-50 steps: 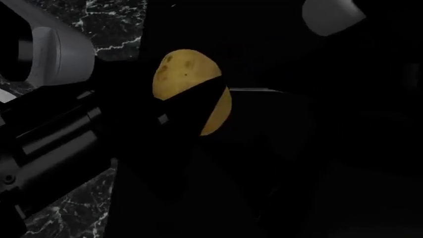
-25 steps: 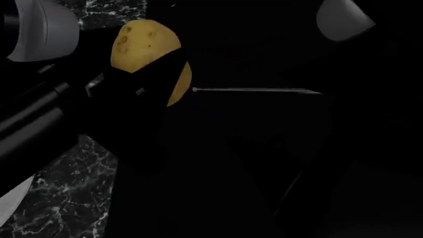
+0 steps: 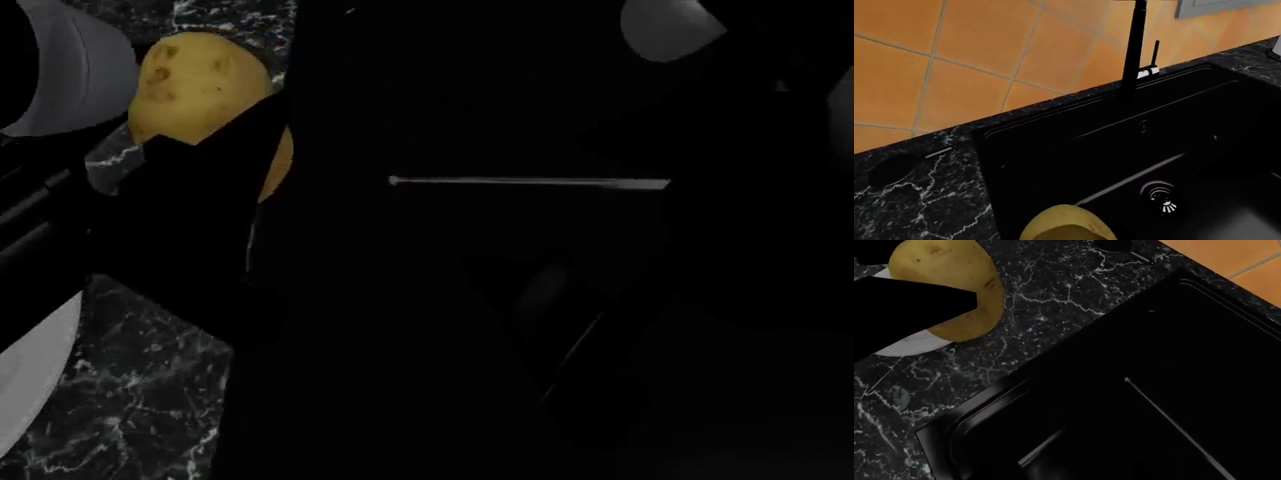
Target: Pick the potato from the sink and place it on the plate located on the counter
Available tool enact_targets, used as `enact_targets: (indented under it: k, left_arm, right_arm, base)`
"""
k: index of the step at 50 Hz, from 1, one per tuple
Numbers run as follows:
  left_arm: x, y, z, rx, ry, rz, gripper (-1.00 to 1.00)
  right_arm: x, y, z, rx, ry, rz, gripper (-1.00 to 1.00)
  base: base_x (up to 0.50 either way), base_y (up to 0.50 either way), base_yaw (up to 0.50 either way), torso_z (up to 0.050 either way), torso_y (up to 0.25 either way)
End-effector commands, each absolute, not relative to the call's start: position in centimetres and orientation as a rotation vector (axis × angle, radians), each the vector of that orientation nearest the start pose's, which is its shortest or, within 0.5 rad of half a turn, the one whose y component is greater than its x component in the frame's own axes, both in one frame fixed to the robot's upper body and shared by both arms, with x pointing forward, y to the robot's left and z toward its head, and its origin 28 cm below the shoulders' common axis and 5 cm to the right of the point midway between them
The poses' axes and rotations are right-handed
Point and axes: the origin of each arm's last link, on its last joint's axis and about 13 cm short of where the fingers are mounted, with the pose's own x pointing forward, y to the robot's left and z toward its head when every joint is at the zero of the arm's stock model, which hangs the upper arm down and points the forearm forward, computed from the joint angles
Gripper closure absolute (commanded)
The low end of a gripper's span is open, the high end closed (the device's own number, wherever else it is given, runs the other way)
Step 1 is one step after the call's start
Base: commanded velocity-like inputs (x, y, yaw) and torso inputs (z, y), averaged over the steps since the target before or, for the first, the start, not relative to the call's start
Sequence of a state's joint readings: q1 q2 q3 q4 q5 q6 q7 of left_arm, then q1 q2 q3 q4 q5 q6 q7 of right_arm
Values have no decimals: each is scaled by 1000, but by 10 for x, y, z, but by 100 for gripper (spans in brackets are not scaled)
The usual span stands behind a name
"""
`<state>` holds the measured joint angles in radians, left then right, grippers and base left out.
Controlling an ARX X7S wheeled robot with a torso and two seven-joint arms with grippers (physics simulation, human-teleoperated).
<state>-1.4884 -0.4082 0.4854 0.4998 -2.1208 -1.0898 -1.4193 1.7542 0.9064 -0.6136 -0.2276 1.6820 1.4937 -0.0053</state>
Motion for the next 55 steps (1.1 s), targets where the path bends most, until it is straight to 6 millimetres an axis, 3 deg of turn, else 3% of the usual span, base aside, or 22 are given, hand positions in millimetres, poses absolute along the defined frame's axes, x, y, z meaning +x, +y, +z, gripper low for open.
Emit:
enact_targets:
  k: [1,11,26,43,55]
  left_arm:
    - [159,168,352,216,2,-369,100]
    - [153,183,352,287,41,-236,100]
    - [132,193,367,393,58,-25,100]
    - [128,207,369,380,226,95,100]
    - [130,225,363,418,224,170,100]
  right_arm:
    - [220,-177,386,-465,257,770,-100]
    - [221,-178,388,-471,258,765,-100]
    - [223,-178,393,-476,261,768,-100]
    - [224,-180,393,-469,256,763,-100]
    - [225,-179,393,-472,262,760,-100]
  base:
    - [0,0,0,0,0]
    - [0,0,0,0,0]
    - [0,0,0,0,0]
    - [0,0,0,0,0]
    - [0,0,0,0,0]
